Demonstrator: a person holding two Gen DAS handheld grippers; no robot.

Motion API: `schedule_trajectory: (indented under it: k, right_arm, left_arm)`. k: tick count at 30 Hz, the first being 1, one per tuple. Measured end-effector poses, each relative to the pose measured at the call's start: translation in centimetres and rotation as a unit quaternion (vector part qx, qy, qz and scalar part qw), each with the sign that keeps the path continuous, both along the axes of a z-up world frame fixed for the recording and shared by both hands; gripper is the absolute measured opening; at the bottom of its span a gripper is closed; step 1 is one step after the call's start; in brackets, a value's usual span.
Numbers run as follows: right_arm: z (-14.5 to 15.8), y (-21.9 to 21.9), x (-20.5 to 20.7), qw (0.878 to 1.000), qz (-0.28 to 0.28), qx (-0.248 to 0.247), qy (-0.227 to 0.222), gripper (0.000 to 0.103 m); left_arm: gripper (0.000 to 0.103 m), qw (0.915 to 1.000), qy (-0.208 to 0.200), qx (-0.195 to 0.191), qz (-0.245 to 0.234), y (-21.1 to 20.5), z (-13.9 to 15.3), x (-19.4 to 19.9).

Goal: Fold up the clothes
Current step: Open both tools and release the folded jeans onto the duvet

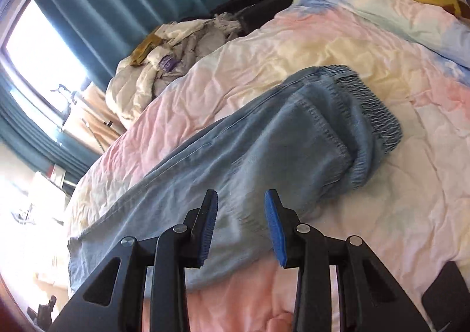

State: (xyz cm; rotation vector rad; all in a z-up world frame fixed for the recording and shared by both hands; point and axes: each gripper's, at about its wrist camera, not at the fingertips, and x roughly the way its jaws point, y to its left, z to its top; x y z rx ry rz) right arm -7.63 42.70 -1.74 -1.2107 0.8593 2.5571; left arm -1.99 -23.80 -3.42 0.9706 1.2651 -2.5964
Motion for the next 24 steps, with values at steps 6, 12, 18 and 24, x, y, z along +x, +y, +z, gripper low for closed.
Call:
schedule_trajectory:
  k: [6, 12, 18, 24]
  right_arm:
    - [-1.8, -8.5, -3.5, 0.996, 0.086, 0.010, -0.004, 0.034]
    - [-4.8, -12.9, -4.8, 0.992, 0.126, 0.030, -0.012, 0.036]
    - [-8.9, -14.8, -6.7, 0.988, 0.143, 0.034, -0.056, 0.036]
    - [-9.1, -16.1, -8.3, 0.986, 0.151, 0.064, -0.043, 0.036]
  left_arm:
    - [0.056, 0.9989, -0.043, 0.019, 0.005, -2.7, -2.0, -3.3]
    - [0.056, 0.9950, -0.083, 0.053, 0.016, -6.3, -6.0, -8.1]
    - [0.056, 0.9916, -0.099, 0.057, 0.059, -8.2, -8.7, -10.3]
    - [0.036, 0.9913, -0.084, -0.010, 0.101, -9.0, -8.2, -10.7]
